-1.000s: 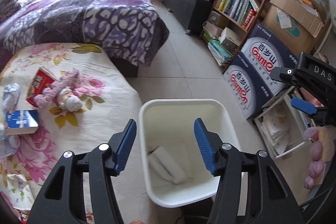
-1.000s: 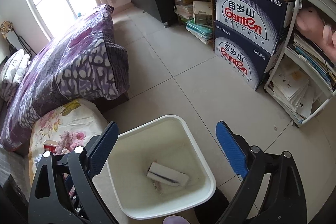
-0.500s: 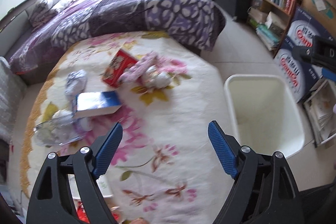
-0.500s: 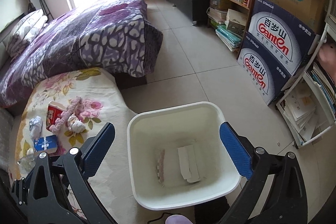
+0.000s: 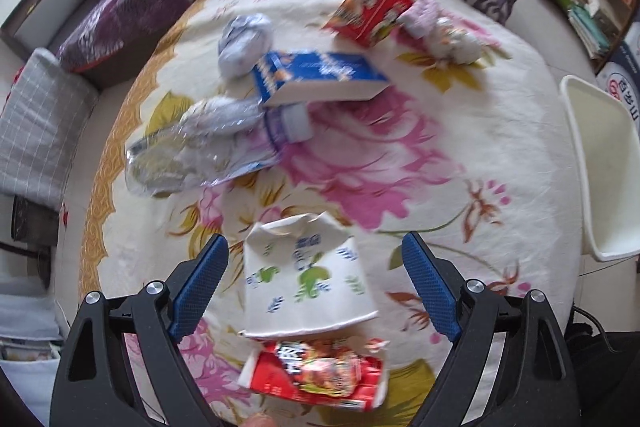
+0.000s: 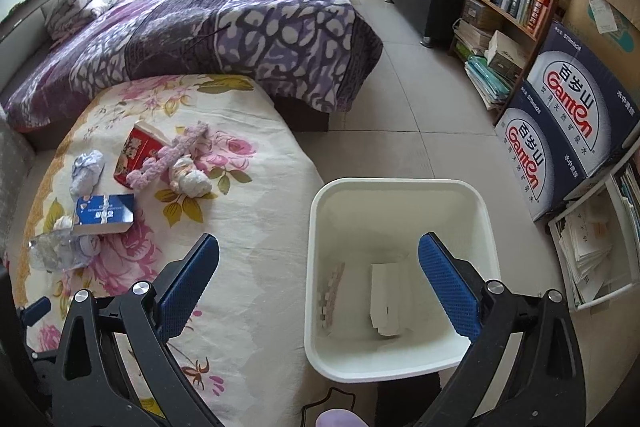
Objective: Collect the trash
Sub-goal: 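Grasp the white paper cup with the left gripper while the right grasps the red snack cup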
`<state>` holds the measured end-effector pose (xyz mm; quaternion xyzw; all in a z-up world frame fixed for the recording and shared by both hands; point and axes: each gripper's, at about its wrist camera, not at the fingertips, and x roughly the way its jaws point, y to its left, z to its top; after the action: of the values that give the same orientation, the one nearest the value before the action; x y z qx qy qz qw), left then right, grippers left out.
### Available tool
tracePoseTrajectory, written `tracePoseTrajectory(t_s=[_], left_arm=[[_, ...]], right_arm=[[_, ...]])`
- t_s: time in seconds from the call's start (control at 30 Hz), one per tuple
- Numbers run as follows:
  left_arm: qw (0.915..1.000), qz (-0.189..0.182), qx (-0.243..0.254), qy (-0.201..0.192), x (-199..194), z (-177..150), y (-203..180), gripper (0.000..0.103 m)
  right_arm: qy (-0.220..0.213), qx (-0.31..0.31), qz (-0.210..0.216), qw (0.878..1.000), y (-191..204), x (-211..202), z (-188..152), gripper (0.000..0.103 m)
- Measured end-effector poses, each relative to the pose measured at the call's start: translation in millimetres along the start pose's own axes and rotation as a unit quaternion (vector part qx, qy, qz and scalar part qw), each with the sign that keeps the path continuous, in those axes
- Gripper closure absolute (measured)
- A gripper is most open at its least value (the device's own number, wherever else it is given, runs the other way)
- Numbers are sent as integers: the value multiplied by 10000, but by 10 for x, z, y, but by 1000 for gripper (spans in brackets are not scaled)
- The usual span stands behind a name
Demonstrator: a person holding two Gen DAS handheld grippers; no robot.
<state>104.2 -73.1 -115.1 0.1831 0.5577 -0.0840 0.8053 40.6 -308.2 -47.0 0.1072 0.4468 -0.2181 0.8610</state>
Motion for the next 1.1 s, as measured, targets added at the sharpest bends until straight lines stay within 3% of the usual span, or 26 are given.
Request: tracePoseTrajectory(t_s=[0.2,0.3,0.4,0.57,0.7,0.87,1.1], left_arm=[[9955,-522,-385,684,294,-51,262,17],[9934,-668,-420,834,386,-93,302,17],[9890,-988,-573,944,445,-132,402,32],[9842,-1314,-885,790,358,-171,614,39],[9845,-1264,-1098,531,206,-210,854,40],[9801,-1300,-1481,251,1,-221,1263,40],[9672,-1376,-2132,-76,-181,-273,1822,40]], right_arm=[[78,-695,156,9974,336,35,-104,7],[110,-1061,235,9940,480,59,-162,7],[230,-1366,424,9894,616,101,-220,7],[426,-1805,843,9790,860,130,-338,7],[450,-2358,1233,9629,1131,100,-465,7],[452,-3296,1862,9245,1558,-17,-735,7],[798,-4723,2557,8397,2172,-136,-1316,7]])
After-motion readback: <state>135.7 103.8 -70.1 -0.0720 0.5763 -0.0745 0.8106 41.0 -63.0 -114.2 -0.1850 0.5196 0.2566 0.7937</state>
